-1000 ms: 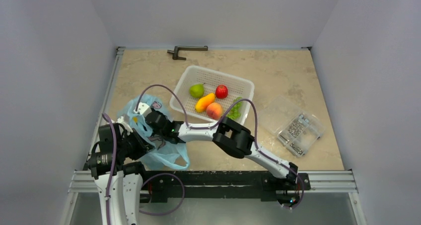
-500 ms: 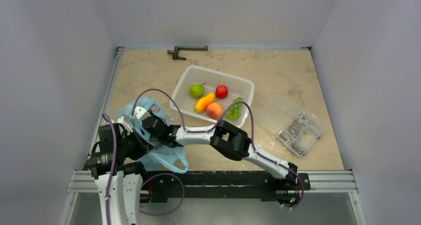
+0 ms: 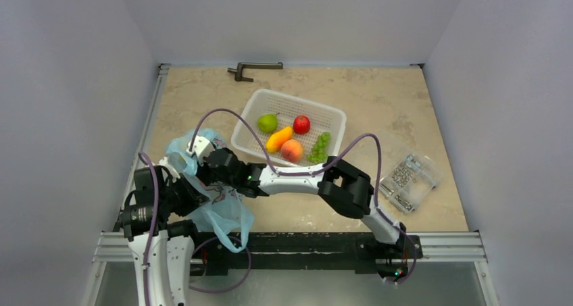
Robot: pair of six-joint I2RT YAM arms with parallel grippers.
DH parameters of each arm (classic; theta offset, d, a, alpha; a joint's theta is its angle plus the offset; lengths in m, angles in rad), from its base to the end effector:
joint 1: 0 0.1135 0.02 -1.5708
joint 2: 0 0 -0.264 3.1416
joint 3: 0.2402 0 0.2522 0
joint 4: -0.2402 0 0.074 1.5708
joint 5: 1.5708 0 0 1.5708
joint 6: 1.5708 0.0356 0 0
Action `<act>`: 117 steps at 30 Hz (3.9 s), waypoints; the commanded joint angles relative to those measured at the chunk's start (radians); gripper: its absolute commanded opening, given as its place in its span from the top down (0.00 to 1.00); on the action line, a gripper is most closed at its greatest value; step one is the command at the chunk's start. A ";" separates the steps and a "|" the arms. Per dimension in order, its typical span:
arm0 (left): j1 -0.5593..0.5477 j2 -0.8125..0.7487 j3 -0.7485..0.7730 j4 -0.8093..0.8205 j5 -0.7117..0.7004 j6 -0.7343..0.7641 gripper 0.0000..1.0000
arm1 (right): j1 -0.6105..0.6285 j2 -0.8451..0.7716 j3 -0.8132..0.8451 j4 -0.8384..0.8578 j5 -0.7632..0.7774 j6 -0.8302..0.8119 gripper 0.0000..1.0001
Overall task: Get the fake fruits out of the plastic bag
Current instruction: Take out the fake fruit from the plastic bag, then place the fake fruit in the bin, then reset both arms
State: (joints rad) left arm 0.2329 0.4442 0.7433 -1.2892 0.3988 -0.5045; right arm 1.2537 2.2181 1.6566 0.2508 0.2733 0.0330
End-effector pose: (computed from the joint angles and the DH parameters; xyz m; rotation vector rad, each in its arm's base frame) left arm 0.0583 -0.0004 0.2672 -0.7766 2.4379 -0.6147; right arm 0.1718 0.4926 0.2113 -0.9370 1.6735 0.6248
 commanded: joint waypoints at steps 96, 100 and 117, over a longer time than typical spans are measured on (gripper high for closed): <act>-0.303 0.213 0.835 0.112 0.015 -0.071 0.09 | -0.385 -1.076 -0.293 -0.732 0.060 0.106 0.01; -0.303 0.192 0.859 0.113 0.007 -0.075 0.09 | -0.385 -1.247 -0.343 -0.692 0.134 0.100 0.01; -0.303 0.188 0.924 0.080 -0.047 -0.069 0.09 | -0.386 -1.581 -0.370 -0.753 0.460 0.117 0.01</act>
State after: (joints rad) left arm -0.0669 0.6250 1.6497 -1.2064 0.3656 -0.5831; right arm 0.8688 0.6407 1.2732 -0.4656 0.6605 0.1387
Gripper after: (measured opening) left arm 0.904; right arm 0.987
